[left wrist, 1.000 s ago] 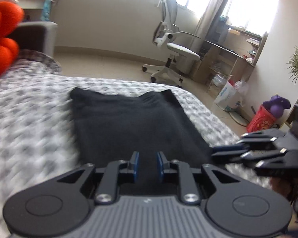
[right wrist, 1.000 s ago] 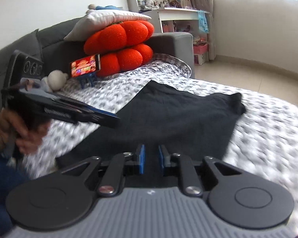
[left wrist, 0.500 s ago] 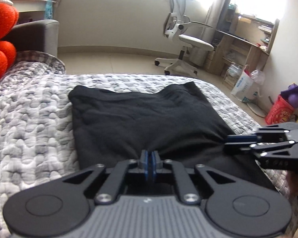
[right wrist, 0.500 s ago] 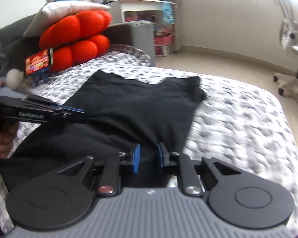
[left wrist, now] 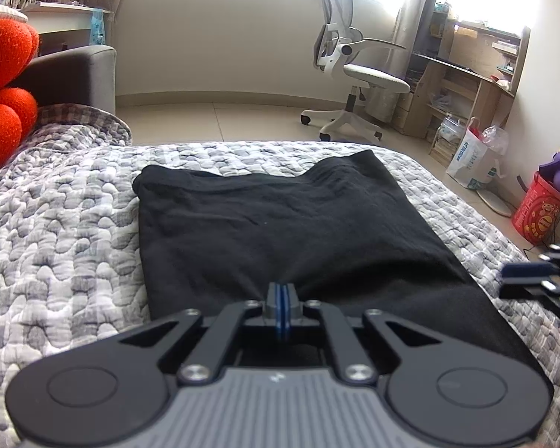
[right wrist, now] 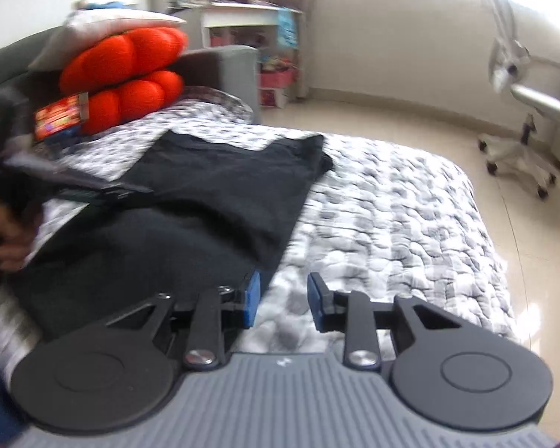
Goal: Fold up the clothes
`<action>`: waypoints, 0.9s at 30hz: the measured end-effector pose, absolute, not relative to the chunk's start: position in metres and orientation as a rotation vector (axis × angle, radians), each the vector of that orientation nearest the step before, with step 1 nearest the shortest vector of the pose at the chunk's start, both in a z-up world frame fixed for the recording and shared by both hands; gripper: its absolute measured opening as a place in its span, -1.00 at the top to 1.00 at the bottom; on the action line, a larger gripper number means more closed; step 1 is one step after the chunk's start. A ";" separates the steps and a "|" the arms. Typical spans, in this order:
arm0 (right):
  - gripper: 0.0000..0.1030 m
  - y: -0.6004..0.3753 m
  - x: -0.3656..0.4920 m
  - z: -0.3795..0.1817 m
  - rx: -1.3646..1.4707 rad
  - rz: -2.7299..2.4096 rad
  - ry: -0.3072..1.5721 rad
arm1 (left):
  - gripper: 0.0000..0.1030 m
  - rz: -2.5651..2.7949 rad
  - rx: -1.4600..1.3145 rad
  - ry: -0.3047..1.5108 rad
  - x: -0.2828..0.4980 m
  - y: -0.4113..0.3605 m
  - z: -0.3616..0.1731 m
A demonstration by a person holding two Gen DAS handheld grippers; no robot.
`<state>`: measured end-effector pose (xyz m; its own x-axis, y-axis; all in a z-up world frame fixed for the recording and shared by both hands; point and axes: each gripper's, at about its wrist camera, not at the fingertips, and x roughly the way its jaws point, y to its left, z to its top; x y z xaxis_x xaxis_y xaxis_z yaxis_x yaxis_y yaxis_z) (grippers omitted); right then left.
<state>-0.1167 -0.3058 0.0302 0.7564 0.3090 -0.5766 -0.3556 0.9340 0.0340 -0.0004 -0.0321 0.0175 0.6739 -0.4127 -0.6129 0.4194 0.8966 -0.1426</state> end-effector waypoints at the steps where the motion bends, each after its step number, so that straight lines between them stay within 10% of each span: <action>1: 0.32 -0.303 -0.127 0.034 -0.100 0.391 0.600 | 0.92 -0.466 0.010 0.686 -0.001 -0.033 0.018; 6: -0.03 -0.289 -0.162 0.043 -0.149 0.657 0.589 | 0.92 -0.455 0.010 0.681 -0.002 -0.034 0.017; 27: -0.13 -0.284 -0.175 0.010 -0.317 0.728 0.611 | 0.92 -0.414 0.030 0.584 -0.020 -0.037 0.011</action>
